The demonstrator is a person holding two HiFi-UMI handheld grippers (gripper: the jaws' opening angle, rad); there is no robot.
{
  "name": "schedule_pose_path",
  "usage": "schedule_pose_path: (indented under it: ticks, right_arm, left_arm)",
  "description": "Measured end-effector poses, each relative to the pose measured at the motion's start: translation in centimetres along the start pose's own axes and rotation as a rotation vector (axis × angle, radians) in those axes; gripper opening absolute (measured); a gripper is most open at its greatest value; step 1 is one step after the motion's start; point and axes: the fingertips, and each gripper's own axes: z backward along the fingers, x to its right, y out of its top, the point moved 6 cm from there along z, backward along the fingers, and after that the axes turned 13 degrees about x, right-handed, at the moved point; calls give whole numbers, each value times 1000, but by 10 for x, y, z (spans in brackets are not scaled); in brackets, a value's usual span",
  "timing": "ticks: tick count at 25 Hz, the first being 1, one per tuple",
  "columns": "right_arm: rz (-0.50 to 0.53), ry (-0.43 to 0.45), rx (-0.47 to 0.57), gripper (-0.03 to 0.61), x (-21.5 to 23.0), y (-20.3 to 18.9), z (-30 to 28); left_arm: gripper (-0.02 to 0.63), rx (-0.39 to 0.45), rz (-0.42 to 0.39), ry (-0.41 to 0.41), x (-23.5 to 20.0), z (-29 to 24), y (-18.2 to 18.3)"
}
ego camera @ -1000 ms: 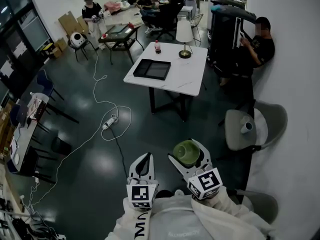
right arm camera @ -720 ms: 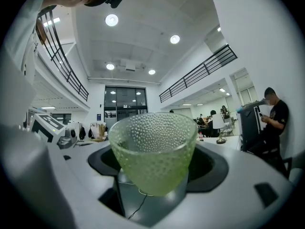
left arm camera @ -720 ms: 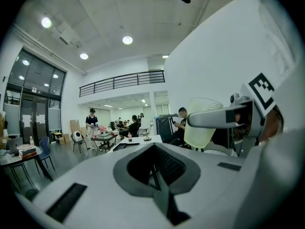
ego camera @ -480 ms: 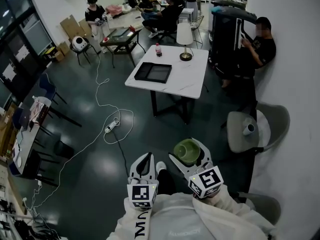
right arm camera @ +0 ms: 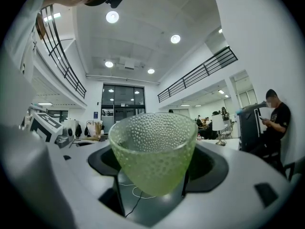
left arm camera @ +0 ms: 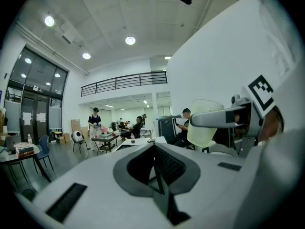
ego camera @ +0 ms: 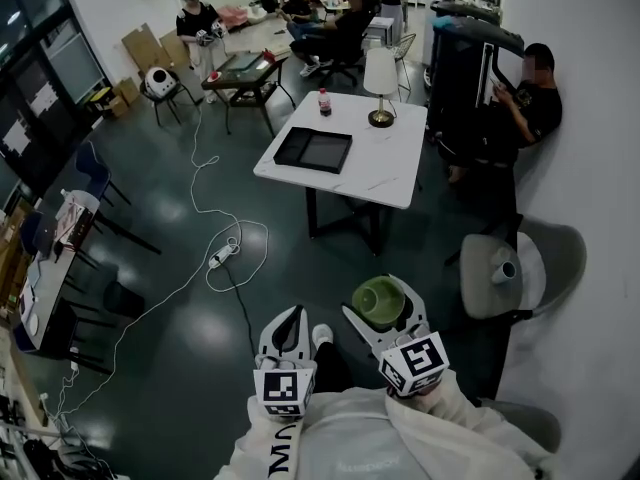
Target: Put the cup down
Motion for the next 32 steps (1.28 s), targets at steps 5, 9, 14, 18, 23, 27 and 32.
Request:
schedule_pose_path:
  ticks: [5, 9, 14, 18, 23, 27, 32]
  right_arm:
    - [-15, -6, -23, 388, 13, -14, -32]
    - [-19, -17, -36, 388, 22, -23, -56]
    - [-18, -26, -56, 388, 32, -34, -88]
    - [-22, -25, -83, 388, 38, -48, -115]
    - [-25, -38, -106, 388, 44, -59, -150]
    - [-29, -52, -115, 388, 56, -64, -183]
    - [-21, -63, -111, 388, 65, -69, -226]
  left_arm:
    - [11, -10, 10, -14, -20, -32, -8]
    - [11, -17, 18, -24, -37, -56, -15]
    - [11, -37, 32, -34, -58, -83, -26]
    - [11, -52, 48, -35, -79, -104, -38]
    - [11, -64, 59, -46, -106, -132, -46]
    - [11, -70, 62, -63, -127, -162, -48]
    - [11, -69, 54, -77, -161, -195, -49]
